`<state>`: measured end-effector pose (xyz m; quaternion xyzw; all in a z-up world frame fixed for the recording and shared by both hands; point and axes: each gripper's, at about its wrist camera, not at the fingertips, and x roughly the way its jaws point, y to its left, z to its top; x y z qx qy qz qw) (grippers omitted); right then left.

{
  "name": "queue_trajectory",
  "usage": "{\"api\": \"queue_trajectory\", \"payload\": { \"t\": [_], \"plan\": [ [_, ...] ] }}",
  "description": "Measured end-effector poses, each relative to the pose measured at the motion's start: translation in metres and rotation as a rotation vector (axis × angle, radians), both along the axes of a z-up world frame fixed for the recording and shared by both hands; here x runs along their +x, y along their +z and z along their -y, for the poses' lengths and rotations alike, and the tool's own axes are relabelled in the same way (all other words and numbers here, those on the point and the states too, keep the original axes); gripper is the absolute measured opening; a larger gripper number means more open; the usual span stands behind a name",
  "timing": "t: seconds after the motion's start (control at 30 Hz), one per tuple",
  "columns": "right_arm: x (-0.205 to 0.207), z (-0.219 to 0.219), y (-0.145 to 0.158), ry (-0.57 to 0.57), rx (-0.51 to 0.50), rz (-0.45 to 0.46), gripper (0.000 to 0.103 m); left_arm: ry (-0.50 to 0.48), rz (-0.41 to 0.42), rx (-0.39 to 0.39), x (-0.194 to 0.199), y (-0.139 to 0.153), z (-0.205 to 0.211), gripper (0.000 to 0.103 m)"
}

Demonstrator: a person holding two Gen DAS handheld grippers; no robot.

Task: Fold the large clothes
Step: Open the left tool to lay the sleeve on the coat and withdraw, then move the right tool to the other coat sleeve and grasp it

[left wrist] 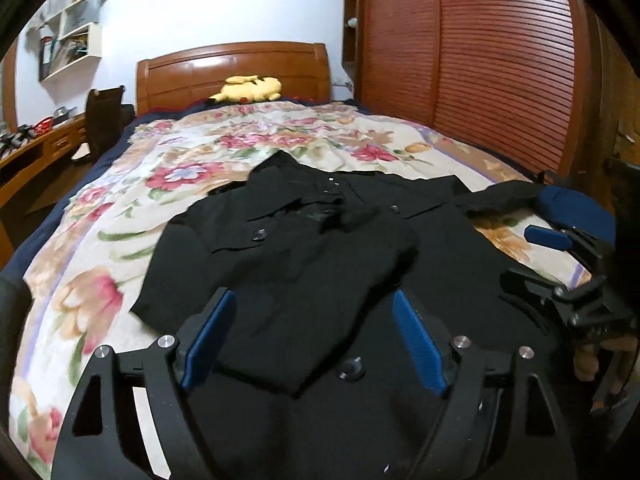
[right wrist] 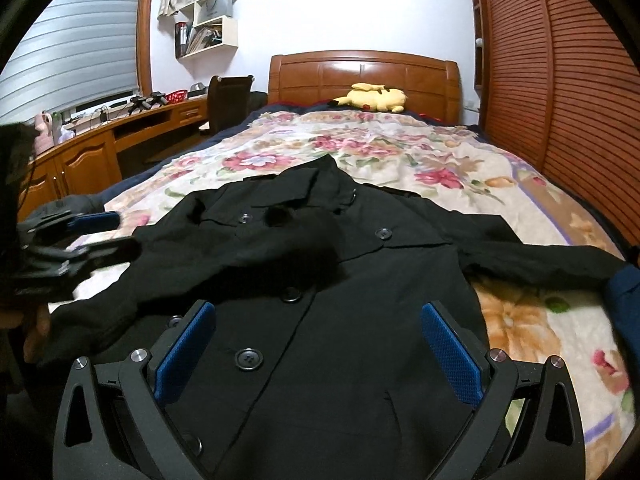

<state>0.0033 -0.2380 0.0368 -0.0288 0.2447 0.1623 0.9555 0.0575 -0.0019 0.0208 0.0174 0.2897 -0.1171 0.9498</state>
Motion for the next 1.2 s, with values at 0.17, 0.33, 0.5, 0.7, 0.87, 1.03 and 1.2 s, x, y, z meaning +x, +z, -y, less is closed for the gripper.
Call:
{"api": "queue_trajectory", "payload": {
  "t": [0.17, 0.33, 0.5, 0.7, 0.87, 1.03, 1.2],
  "plan": [
    [0.008, -0.003, -0.002, 0.011, 0.001, -0.015, 0.102, 0.056, 0.011, 0.010, -0.014, -0.014, -0.019, 0.082],
    [0.027, -0.005, -0.005, 0.010, -0.001, -0.034, 0.102, 0.081, 0.011, -0.020, -0.025, -0.026, -0.038, 0.082],
    [0.036, -0.012, -0.010, 0.009, -0.012, -0.051, 0.102, 0.100, 0.013, -0.061, -0.030, -0.031, -0.054, 0.082],
    [0.037, -0.021, -0.009, 0.009, -0.056, -0.043, 0.102, 0.108, 0.026, -0.046, -0.038, -0.032, -0.067, 0.082],
    [0.043, -0.021, -0.006, -0.005, -0.068, -0.029, 0.102, 0.109, 0.030, -0.033, -0.042, -0.033, -0.073, 0.082],
    [0.066, -0.024, -0.005, -0.014, -0.097, -0.061, 0.101, 0.108, 0.036, -0.035, -0.043, -0.032, -0.078, 0.082],
    [0.105, -0.030, -0.003, -0.055, -0.186, -0.112, 0.096, 0.108, 0.032, -0.041, -0.042, -0.033, -0.081, 0.082]
  ]
}}
